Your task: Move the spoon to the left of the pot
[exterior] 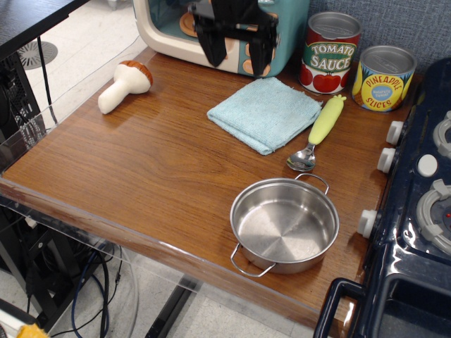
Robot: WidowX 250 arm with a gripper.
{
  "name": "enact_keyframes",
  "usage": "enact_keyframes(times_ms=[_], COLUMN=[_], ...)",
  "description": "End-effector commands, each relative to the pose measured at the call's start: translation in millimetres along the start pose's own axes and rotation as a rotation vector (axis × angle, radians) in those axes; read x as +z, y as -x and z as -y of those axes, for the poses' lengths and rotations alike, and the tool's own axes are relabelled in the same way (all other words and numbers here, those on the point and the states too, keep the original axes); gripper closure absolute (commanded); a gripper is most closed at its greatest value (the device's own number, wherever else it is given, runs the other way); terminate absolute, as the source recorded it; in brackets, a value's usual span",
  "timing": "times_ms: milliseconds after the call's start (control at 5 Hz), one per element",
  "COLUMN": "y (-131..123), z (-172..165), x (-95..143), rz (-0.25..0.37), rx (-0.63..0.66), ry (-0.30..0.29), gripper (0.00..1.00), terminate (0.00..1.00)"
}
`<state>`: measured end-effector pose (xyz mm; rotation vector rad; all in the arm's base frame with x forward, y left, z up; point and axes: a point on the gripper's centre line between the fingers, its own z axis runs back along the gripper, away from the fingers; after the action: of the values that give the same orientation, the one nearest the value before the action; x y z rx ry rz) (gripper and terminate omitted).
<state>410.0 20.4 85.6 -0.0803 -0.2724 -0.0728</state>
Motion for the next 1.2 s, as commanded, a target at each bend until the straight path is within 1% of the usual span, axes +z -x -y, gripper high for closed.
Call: enact_keyframes(times_ms=[0, 200, 400, 800, 1000], y=[5, 9, 7, -11, -15], z=[48, 74, 94, 105, 107], x=[26, 27, 19, -9, -31], rz=[0.077, 0.099, 0.102, 0.098, 0.071], rx=[-0.047, -0.131, -0.185, -0.214, -0.204], ry=[0.058, 0.046, 0.052, 0.037, 0.051], gripper=[0.00, 0.00, 0.00, 0.00, 0.00], terminate=[0.00, 0.00, 0.00, 0.00, 0.00])
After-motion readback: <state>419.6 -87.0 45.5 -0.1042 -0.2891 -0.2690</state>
